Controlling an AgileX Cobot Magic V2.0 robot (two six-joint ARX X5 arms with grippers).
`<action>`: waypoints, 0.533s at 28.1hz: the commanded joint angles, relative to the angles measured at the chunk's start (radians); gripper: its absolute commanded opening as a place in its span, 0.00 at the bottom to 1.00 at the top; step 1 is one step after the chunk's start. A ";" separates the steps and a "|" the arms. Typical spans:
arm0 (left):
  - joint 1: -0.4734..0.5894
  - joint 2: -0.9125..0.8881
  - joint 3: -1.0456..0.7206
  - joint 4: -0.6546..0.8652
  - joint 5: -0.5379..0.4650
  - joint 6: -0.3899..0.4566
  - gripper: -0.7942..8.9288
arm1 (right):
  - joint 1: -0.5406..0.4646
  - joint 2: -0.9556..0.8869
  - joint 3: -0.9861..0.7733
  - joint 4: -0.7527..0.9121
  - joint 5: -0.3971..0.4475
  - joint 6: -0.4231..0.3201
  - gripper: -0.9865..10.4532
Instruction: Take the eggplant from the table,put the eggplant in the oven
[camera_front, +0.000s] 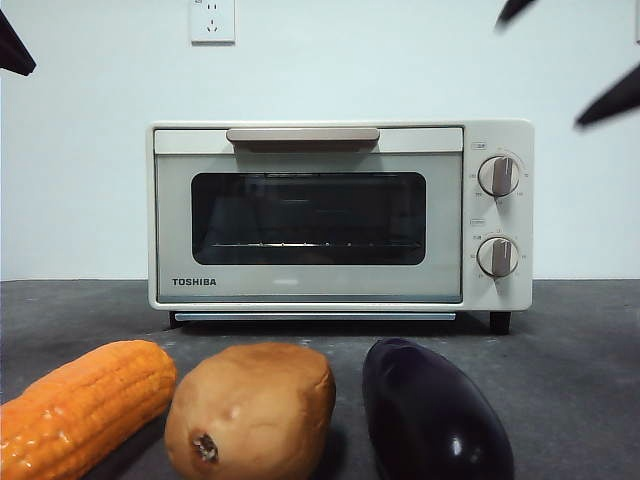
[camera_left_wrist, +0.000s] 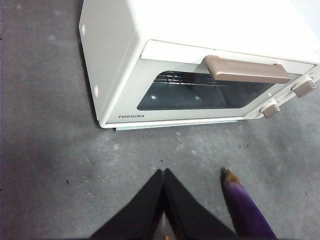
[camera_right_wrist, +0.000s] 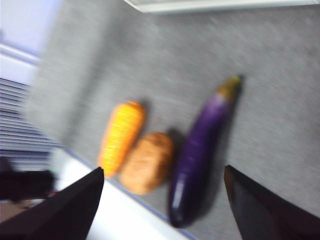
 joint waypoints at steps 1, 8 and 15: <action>-0.003 0.008 0.024 0.006 0.004 0.010 0.09 | 0.103 0.074 0.020 0.008 0.137 0.055 0.43; -0.003 0.010 0.024 0.005 0.004 0.010 0.09 | 0.295 0.349 0.117 0.005 0.370 0.089 0.43; -0.003 0.010 0.024 0.005 0.004 0.014 0.09 | 0.365 0.684 0.223 0.019 0.427 0.097 0.41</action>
